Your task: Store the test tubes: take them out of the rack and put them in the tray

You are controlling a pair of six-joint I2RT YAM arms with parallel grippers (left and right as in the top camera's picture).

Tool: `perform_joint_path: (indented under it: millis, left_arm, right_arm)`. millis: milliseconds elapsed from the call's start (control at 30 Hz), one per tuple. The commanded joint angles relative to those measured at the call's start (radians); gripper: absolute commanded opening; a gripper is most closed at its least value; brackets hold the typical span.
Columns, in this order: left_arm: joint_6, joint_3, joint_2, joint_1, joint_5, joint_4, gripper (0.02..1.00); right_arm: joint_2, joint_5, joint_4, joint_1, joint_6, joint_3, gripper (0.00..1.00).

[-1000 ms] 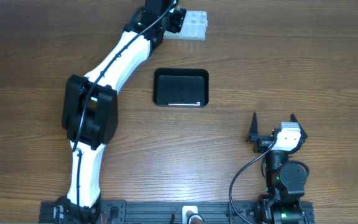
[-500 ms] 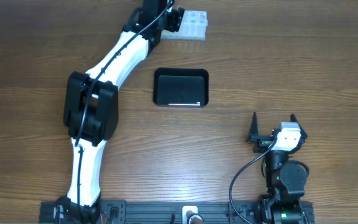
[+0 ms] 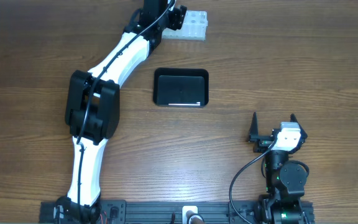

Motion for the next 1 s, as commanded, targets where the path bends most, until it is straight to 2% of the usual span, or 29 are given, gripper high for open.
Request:
perform_joint_path:
  millis: [33, 200, 433, 633, 800, 1000]
  left_arm:
    - [0.013, 0.011, 0.042, -0.004, 0.03, 0.026, 0.689]
    - [0.013, 0.011, 0.062, -0.004, 0.04, 0.043, 0.614]
    - [0.013, 0.011, 0.068, -0.006, 0.047, 0.045, 0.581]
    - [0.013, 0.011, 0.068, -0.006, 0.048, 0.06, 0.439]
    - [0.013, 0.011, 0.068, -0.006, 0.066, 0.075, 0.266]
    - [0.01, 0.011, 0.068, -0.008, 0.066, 0.075, 0.172]
  right_arm:
    - [-0.007, -0.002, -0.003, -0.006, -0.004, -0.006, 0.991]
    - [-0.007, -0.002, -0.003, -0.006, -0.004, -0.006, 0.991]
    - [-0.007, -0.002, -0.003, -0.006, -0.004, -0.006, 0.991]
    - [-0.007, -0.002, -0.003, -0.006, -0.004, -0.006, 0.993]
    - [-0.007, -0.002, -0.003, -0.006, -0.004, -0.006, 0.993]
    - [-0.007, -0.002, -0.003, -0.006, -0.004, -0.006, 0.993]
